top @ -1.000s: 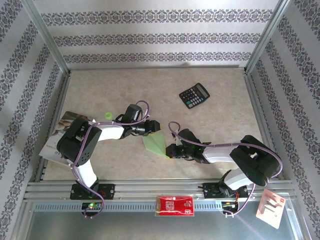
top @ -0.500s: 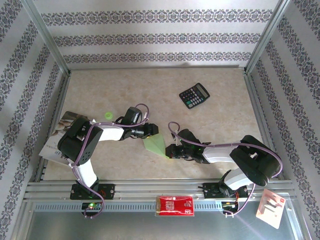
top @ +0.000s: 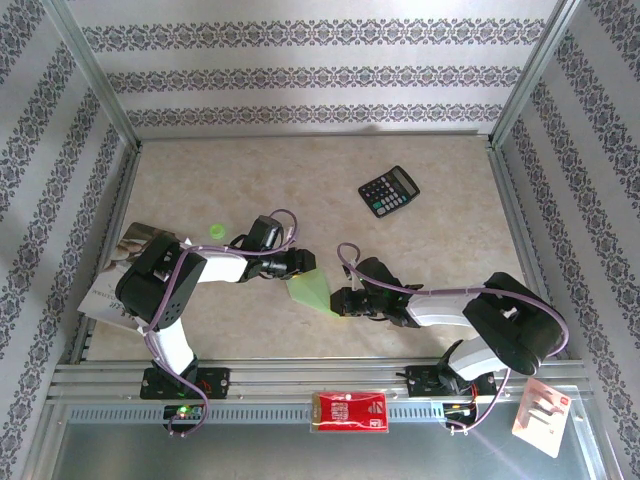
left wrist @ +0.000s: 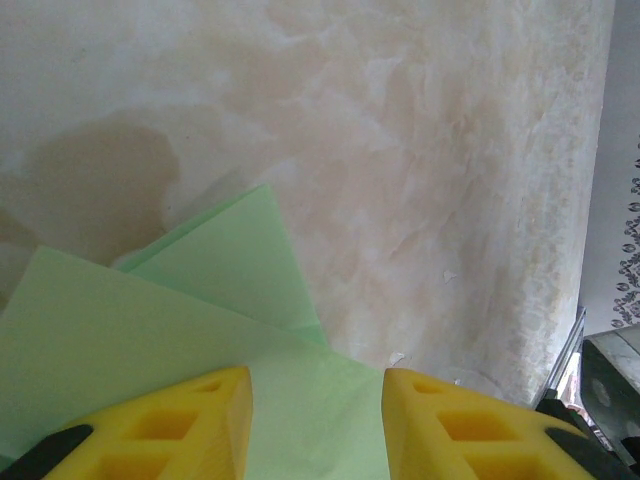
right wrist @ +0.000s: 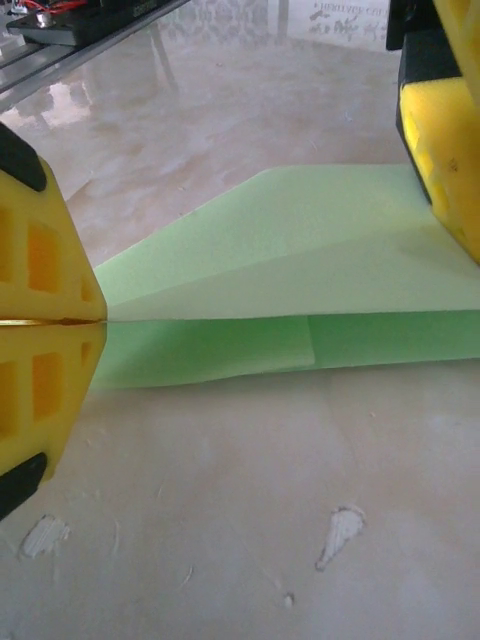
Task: Fold a paper plane with a square sheet of paper (pick it up from the middle)
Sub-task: Fourth fold the wing at the center of the table.
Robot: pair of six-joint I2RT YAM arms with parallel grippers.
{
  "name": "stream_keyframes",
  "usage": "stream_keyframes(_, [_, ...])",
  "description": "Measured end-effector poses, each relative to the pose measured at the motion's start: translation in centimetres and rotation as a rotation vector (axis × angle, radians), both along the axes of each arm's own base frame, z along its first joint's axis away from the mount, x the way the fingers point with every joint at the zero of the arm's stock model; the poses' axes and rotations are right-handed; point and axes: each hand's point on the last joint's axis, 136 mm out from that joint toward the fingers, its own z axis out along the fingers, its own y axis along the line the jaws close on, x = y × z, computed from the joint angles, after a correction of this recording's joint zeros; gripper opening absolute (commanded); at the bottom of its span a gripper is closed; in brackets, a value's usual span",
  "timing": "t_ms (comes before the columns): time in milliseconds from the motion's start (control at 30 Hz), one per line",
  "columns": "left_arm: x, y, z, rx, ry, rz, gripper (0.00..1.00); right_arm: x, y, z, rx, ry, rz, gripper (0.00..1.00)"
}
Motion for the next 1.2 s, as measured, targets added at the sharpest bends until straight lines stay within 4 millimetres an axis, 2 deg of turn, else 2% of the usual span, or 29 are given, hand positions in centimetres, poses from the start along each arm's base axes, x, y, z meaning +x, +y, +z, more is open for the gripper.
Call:
stream_keyframes(467, [0.0, 0.1, 0.0, -0.005, 0.003, -0.004, 0.38, 0.4, -0.5, 0.1, -0.004, 0.002, -0.019, 0.07])
stream_keyframes(967, [-0.1, 0.0, -0.1, -0.005, -0.007, -0.021, 0.37, 0.1, -1.6, -0.6, -0.046, 0.027, -0.024, 0.17])
stream_keyframes(1033, [0.0, 0.0, -0.1, -0.004, -0.009, -0.022, 0.37, 0.2, -1.7, -0.1, -0.042, 0.017, -0.024, 0.19])
stream_keyframes(1200, [0.0, -0.1, 0.0, -0.005, -0.011, -0.027, 0.37, 0.2, -1.9, 2.7, -0.004, -0.053, -0.01, 0.21])
